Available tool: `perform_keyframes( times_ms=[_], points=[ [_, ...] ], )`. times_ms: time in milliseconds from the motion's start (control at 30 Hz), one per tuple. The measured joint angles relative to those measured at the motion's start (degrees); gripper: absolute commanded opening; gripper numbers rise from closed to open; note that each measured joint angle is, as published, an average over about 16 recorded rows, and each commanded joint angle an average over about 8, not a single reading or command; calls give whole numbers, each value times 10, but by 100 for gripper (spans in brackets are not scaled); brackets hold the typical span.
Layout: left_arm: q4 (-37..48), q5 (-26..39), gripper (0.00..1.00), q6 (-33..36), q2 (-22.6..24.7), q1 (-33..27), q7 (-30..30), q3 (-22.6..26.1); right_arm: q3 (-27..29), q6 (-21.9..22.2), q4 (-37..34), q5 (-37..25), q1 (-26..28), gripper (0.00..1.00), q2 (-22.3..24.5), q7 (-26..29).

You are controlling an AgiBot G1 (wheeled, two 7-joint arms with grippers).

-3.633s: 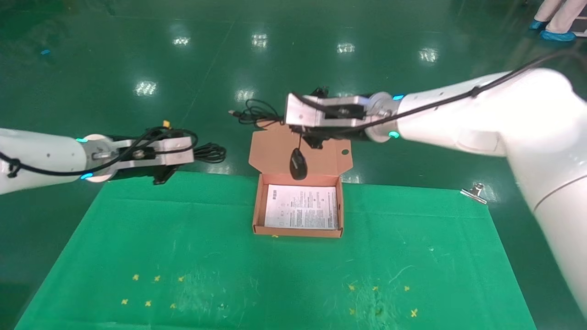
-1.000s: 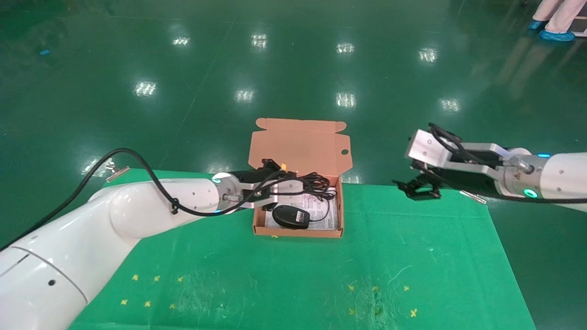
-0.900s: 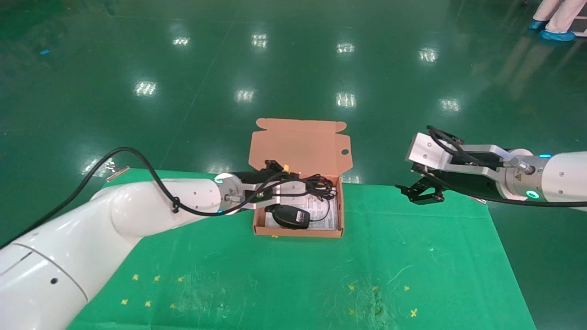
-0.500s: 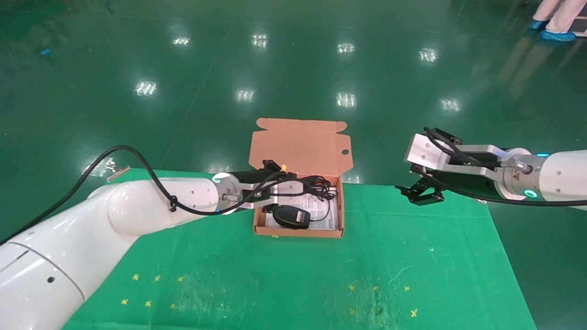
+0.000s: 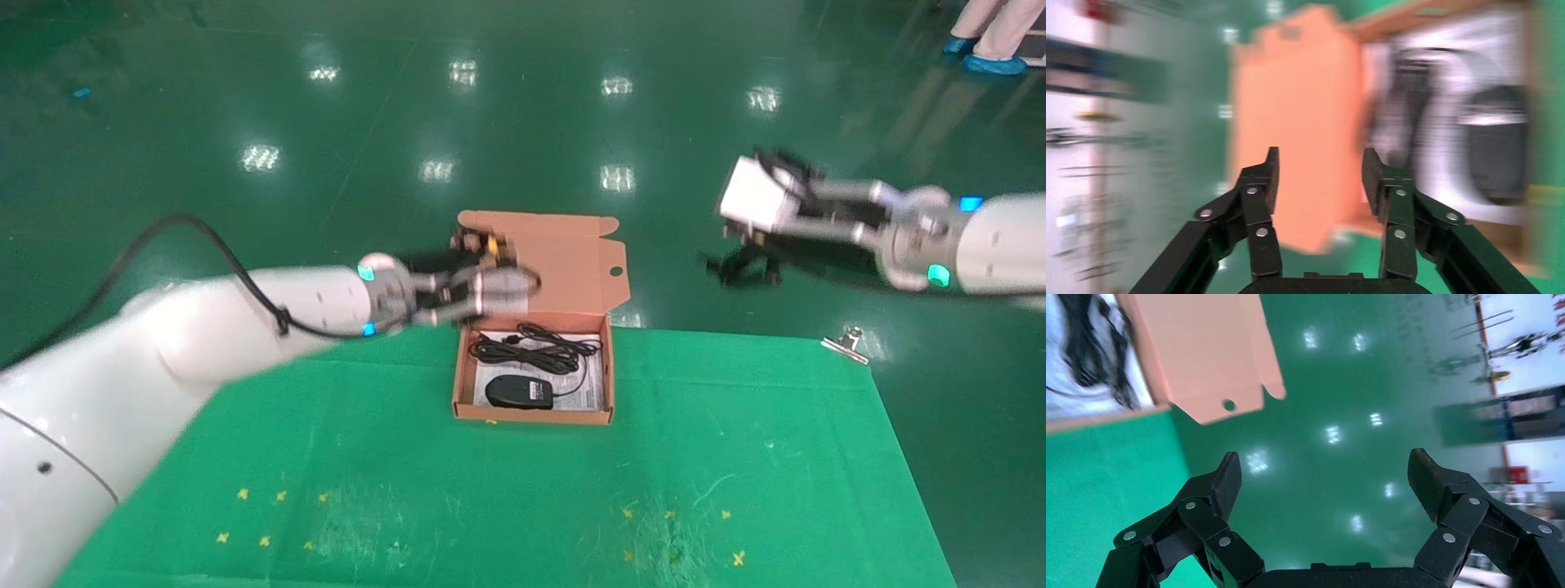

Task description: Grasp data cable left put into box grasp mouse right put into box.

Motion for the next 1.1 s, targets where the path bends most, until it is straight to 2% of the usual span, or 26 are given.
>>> perform_keyframes(
  times_ms=[200, 367, 1100],
  points=[
    [-8, -7, 100, -16, -11, -14, -3, -10, 16, 5, -16, -12, 18, 100, -17, -13],
    [-18, -35, 100, -1, -28, -8, -14, -30, 42, -17, -18, 3, 10, 100, -20, -23],
    [-161, -278, 100, 243, -196, 111, -98, -191, 250, -219, 33, 232, -157, 100, 27, -61]
  ],
)
